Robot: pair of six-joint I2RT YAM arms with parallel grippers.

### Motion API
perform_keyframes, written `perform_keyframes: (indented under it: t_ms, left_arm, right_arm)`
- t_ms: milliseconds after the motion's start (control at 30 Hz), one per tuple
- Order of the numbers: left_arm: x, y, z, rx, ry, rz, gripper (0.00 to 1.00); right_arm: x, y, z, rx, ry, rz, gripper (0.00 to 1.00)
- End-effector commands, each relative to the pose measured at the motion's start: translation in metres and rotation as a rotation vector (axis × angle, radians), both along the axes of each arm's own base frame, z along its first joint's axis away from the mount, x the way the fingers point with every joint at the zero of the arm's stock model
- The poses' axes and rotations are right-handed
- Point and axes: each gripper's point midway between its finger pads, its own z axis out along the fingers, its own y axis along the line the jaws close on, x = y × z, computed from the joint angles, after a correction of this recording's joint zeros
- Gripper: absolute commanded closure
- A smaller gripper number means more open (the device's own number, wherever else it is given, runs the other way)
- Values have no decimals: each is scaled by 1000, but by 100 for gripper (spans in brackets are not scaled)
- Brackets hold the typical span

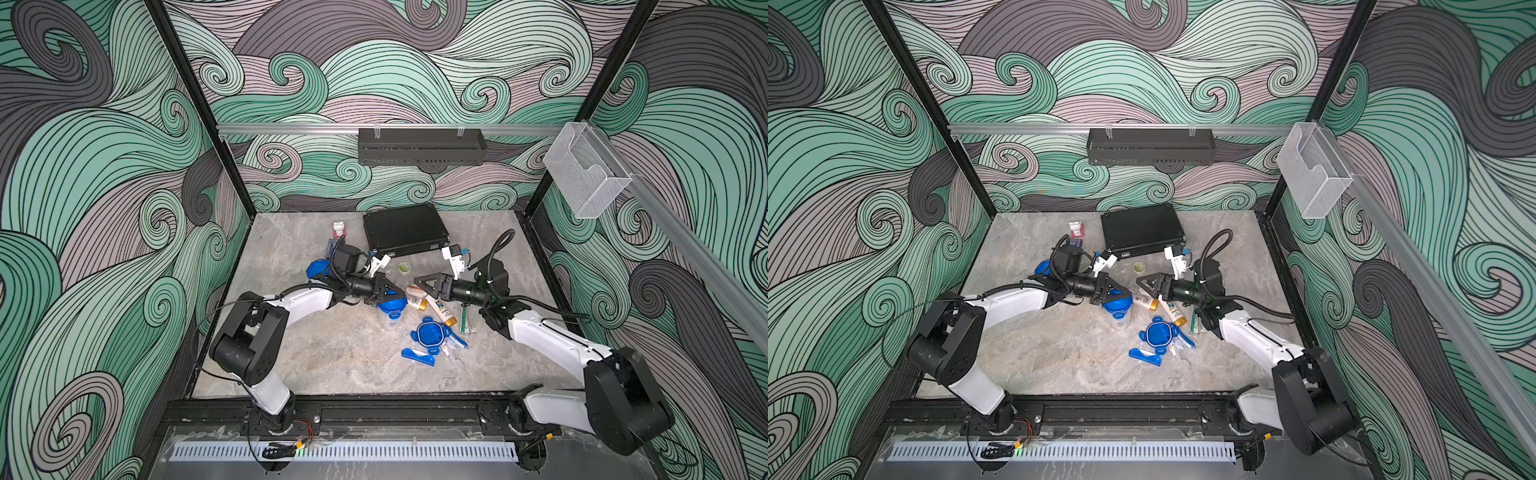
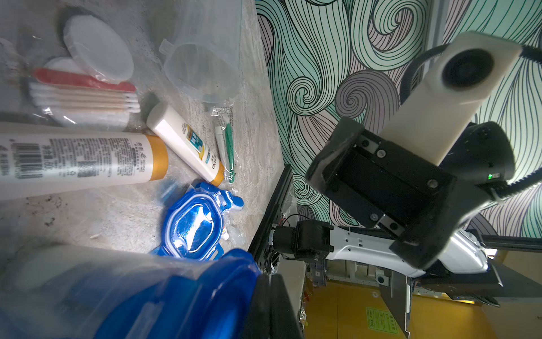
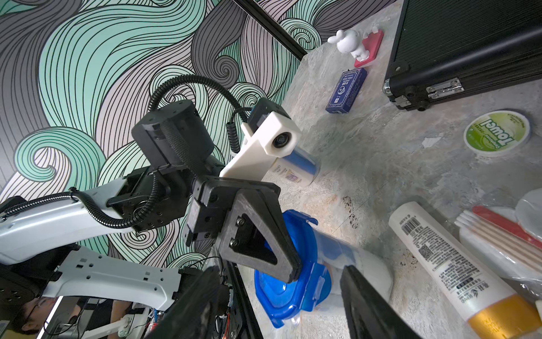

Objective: Take out toiletry kits
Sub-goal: Unfasten the latch on the container.

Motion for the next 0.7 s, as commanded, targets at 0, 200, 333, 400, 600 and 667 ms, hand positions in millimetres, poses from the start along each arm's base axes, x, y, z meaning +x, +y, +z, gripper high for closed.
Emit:
perform_keyframes:
  t_ms: [0, 200, 333, 400, 600, 667]
  left_arm:
    - [-20, 28, -100, 264, 226, 93, 100]
    - [-21, 31, -109, 277, 248, 102, 100]
    - [-21, 31, -110, 281, 250, 105, 100]
    - [-20, 32, -109, 282, 250, 107, 100]
    - [-20, 32, -110, 288, 250, 107, 100]
    - [-20, 32, -111, 288, 255, 106, 100]
  right_arm:
    - [-11, 2, -1, -10, 0, 18, 34]
    - [-34, 19, -9, -43, 12, 69, 36]
    - [-54, 34, -27, -26, 6, 110, 39]
    - [-66, 45, -33, -18, -11, 146, 40]
    - [-76, 61, -46, -13, -26, 173, 40]
    - [-73, 63, -48, -17, -36, 166, 40]
